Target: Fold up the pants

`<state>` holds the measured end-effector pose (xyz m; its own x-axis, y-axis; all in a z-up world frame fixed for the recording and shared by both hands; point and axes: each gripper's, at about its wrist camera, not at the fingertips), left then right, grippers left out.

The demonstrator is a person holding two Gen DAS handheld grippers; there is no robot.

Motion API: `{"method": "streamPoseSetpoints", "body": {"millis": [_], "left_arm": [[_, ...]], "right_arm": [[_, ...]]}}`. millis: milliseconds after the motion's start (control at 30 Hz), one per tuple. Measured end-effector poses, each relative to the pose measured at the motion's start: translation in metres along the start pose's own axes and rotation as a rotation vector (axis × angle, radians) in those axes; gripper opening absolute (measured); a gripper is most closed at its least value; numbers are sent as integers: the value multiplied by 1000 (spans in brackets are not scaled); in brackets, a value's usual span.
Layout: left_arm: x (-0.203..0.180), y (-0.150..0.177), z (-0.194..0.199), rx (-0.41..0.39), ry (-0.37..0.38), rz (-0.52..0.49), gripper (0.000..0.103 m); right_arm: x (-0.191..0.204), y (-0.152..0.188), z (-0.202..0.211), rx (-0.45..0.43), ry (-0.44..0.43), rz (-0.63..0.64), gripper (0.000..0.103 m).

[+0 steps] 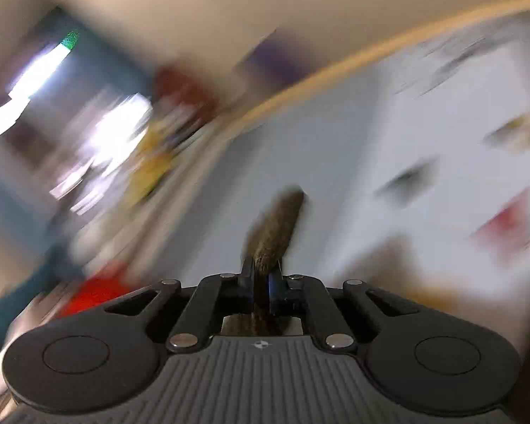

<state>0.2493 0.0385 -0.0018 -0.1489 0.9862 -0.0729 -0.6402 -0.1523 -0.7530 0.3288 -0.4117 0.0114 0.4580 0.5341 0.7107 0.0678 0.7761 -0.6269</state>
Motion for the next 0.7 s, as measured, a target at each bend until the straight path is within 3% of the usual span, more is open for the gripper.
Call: {"method": "streamPoseSetpoints", "body": {"millis": [67, 200, 367, 433, 500, 533, 567, 633, 700], "left_arm": [[-2, 0, -14, 23, 19, -4, 68], [-13, 7, -45, 81, 91, -48, 68], [-26, 29, -83, 186, 139, -109, 68], [-29, 40, -91, 195, 122, -166, 69], [-35, 46, -91, 178, 128, -244, 69], [-37, 47, -90, 173, 121, -284, 55], [-38, 47, -87, 169, 118, -321, 22], [-30, 40, -82, 160, 106, -354, 10], [-14, 26, -72, 139, 107, -298, 8]], "right_arm": [[-36, -19, -23, 34, 173, 45, 7], [-87, -16, -57, 186, 266, -1, 10], [-108, -11, -83, 268, 227, -39, 13], [-109, -11, -86, 276, 223, -52, 21], [-113, -13, -91, 277, 234, -50, 23], [-113, -14, -94, 278, 237, -51, 23], [-114, -13, -93, 278, 238, -52, 22], [-115, -16, -92, 282, 224, -45, 12], [-102, -25, -90, 272, 144, -40, 7]]}}
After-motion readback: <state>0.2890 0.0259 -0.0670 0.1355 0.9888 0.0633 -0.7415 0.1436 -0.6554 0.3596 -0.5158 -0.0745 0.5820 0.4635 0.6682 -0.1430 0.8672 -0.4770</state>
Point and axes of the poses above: each gripper's, at about its wrist camera, not at the fingertips, and z roughly against the way its jaws point, x to its left, y to its underside, and after that the axes turned 12 degrees about -x, right-handed
